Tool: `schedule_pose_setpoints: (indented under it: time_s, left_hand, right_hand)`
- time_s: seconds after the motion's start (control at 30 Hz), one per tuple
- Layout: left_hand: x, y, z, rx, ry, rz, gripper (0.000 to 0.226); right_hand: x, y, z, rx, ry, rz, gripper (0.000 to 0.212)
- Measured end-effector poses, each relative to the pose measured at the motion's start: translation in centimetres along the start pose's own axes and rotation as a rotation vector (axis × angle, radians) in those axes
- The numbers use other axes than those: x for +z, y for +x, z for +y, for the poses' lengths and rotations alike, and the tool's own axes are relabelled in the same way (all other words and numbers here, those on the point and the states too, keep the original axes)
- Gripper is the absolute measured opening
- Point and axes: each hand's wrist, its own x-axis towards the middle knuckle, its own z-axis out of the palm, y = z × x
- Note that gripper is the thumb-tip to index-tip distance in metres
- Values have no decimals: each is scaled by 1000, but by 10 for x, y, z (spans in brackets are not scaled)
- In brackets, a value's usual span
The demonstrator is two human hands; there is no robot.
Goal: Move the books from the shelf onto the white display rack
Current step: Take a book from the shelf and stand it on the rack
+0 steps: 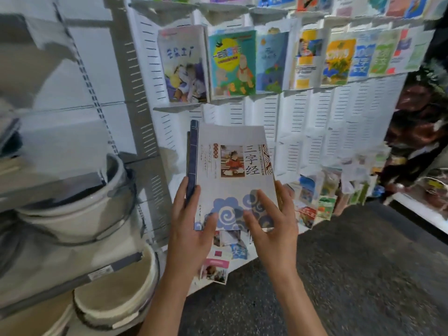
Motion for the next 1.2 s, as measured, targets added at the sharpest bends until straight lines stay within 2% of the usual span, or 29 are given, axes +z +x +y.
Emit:
schedule_pose_setpoints:
  time_s: [0.13, 0.3, 0.43, 0.5, 0.63, 0.77, 0.9, 1.0, 1.2]
  left_hand:
    - [7, 29, -45, 12, 61, 37, 63]
    - [26, 75, -99, -49, 2, 16, 58]
    - [37, 111, -148, -61, 4, -20, 63]
    - [44, 125, -171, -57, 25, -20, 65]
    - [58, 144, -204, -91, 38, 19, 65]
    - [66, 157, -227, -212, -57, -53, 60]
    - [74, 176, -247, -374, -12, -112, 75]
    - [82, 186, -259, -354, 122, -147, 93]
    - [96, 225, -272, -359, 125, -152, 96]
  right_hand:
    - [31, 39, 13, 72, 71, -147, 49]
    - [70, 107, 30, 153, 22, -319, 50]
    - [102, 154, 46, 311, 159, -439, 50]
    - [122, 171, 62, 332, 179, -458, 51]
    - [159, 190, 88, 275, 136, -470, 53]
    - [190, 200, 109, 145, 106, -464, 53]
    - [211, 200, 128, 2, 87, -444, 52]
    - [227, 204, 148, -20, 133, -445, 53]
    - [262, 223, 180, -80, 92, -387, 47]
